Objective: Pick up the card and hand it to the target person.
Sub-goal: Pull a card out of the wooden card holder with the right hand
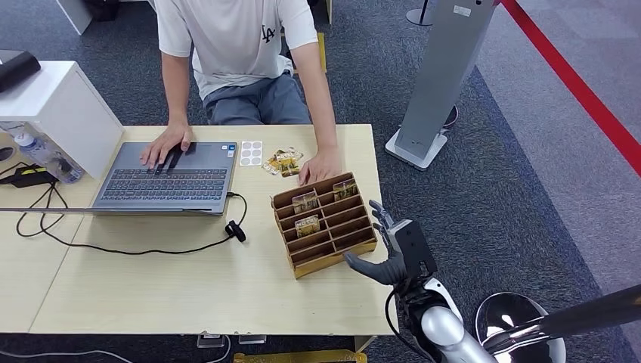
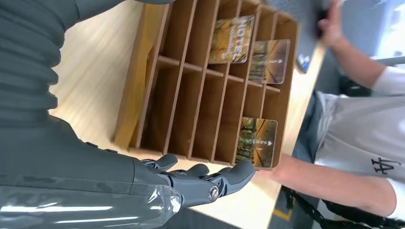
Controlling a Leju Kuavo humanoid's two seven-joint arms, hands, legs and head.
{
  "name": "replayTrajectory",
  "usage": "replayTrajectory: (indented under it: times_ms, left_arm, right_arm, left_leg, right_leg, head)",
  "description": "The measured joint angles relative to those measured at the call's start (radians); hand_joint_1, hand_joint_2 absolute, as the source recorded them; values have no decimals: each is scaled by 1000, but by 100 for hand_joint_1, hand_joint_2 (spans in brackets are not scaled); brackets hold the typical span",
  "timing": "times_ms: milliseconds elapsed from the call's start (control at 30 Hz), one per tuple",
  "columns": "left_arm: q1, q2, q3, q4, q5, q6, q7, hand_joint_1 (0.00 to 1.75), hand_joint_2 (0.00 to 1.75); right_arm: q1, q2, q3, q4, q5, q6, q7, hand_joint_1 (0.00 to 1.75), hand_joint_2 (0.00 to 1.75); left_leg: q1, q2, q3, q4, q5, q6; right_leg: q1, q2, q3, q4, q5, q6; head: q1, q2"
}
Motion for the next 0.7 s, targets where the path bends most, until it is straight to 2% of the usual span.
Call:
replayTrajectory:
  times_ms: [33, 67, 167, 200, 300, 400, 633, 700]
  left_arm:
    - [-1, 0, -1, 0, 0, 0, 0, 0, 0]
    - [-1, -1, -2, 0, 0, -1, 1, 0, 0]
    - [-4, -1, -8, 0, 2, -2, 3, 0, 0]
    - [-5, -1, -9, 0, 3, -2, 3, 0, 0]
    - [-7, -2, -11, 0, 7, -2, 3, 0, 0]
    - [-10, -3, -12, 0, 12, -2, 2, 0, 0]
    - [-11, -6, -18, 0, 21, -2, 3, 0, 0]
    - [-11, -6, -19, 0, 21, -2, 6, 0, 0]
  right_arm:
    - [-11, 0, 3, 0, 64, -10, 30, 3, 175]
    - [-22, 0, 7, -2, 135, -19, 66, 13, 175]
    - [-52, 0, 21, -11, 323, -32, 161, 72, 175]
    - [-62, -1, 26, -15, 377, -32, 187, 84, 175]
    - [-99, -1, 42, -19, 531, -17, 258, 96, 175]
    - [-138, 0, 65, -20, 638, 22, 305, 104, 175]
    - [-229, 5, 125, -5, 771, 97, 355, 81, 175]
    - [-252, 6, 140, 4, 808, 109, 371, 85, 175]
  left_leg:
    - [0, 0, 0, 0, 0, 0]
    - [0, 0, 0, 0, 0, 0]
    - [0, 0, 0, 0, 0, 0]
    - [0, 0, 0, 0, 0, 0]
    - [0, 0, 0, 0, 0, 0]
    - [0, 0, 0, 0, 0, 0]
    - [0, 0, -1, 0, 0, 0]
    - [0, 0, -1, 0, 0, 0]
  right_leg:
    - [0, 0, 0, 0, 0, 0]
    - [0, 0, 0, 0, 0, 0]
    - [0, 0, 0, 0, 0, 0]
    - [0, 0, 0, 0, 0, 0]
    - [0, 0, 0, 0, 0, 0]
    - [0, 0, 0, 0, 0, 0]
    - [0, 0, 0, 0, 0, 0]
    - [0, 0, 0, 0, 0, 0]
  head:
    - [0, 0]
    - [0, 0]
    - [0, 0]
    - [0, 0]
    - [0, 0]
    - [0, 0]
    - [0, 0]
    - [0, 0]
